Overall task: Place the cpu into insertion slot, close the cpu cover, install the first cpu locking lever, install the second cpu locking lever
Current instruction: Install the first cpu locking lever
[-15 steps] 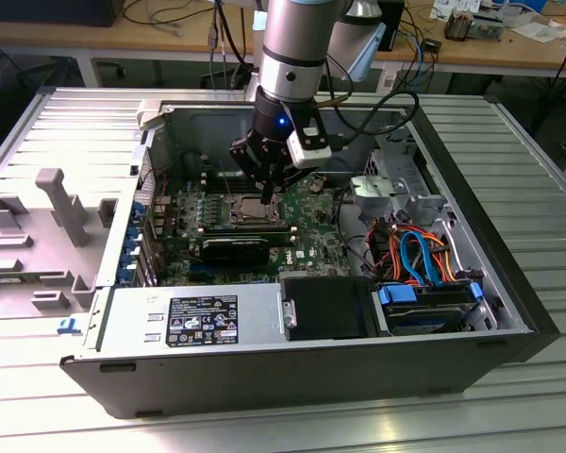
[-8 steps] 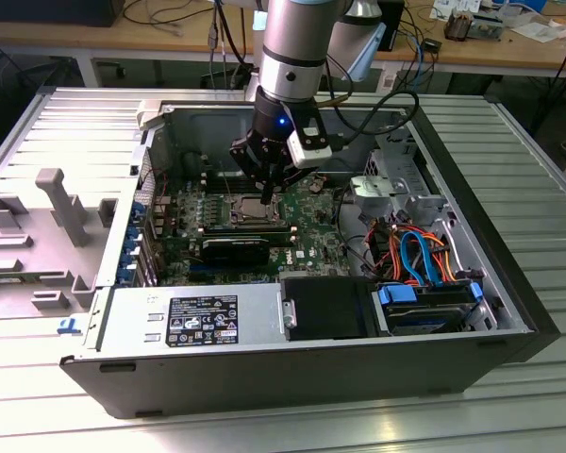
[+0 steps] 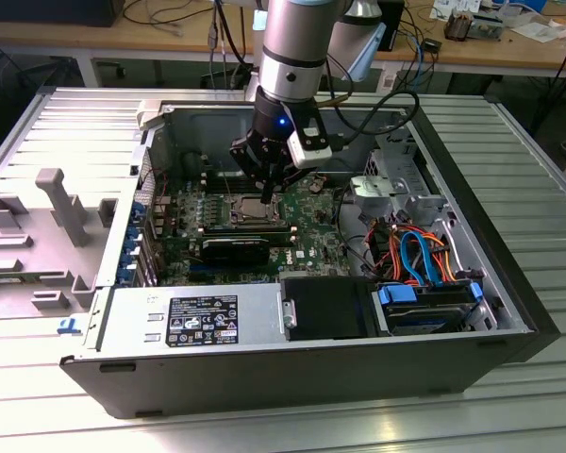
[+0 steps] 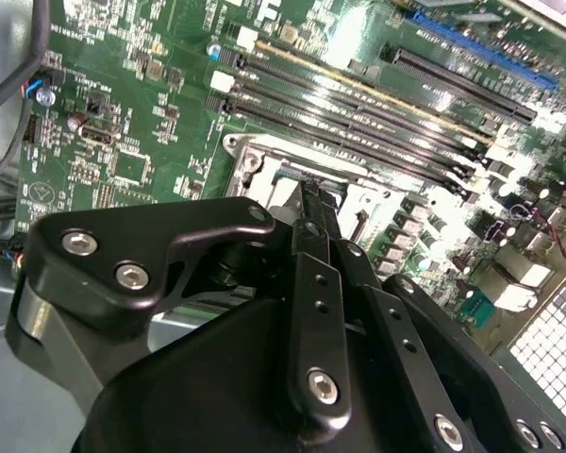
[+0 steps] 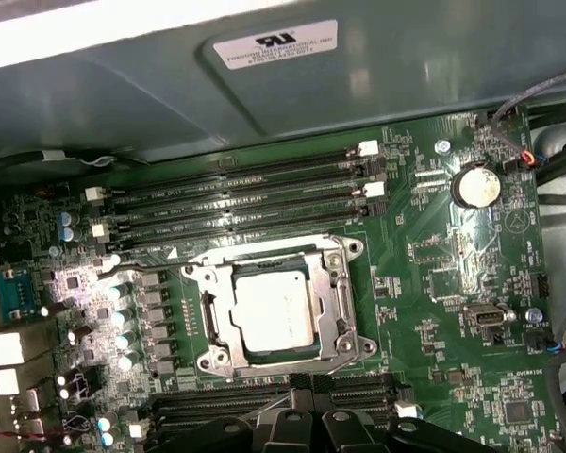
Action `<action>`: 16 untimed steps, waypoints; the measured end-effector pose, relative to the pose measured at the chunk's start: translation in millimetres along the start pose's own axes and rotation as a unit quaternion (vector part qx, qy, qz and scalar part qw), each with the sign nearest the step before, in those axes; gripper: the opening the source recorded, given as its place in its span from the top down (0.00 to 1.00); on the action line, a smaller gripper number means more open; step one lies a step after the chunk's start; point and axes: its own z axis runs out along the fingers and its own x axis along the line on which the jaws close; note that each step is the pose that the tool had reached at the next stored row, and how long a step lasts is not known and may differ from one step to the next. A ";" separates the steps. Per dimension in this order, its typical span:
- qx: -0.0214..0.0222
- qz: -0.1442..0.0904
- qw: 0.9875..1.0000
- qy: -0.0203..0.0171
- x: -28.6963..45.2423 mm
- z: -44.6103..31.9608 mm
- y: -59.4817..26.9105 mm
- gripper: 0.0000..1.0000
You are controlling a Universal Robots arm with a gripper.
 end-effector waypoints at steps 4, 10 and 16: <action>-0.009 -0.009 1.000 0.001 0.0 0.0 -0.2 0.89; -0.019 -0.040 0.999 0.000 0.0 0.0 -0.2 0.89; -0.035 -0.063 0.997 0.000 -0.1 0.1 -0.4 0.89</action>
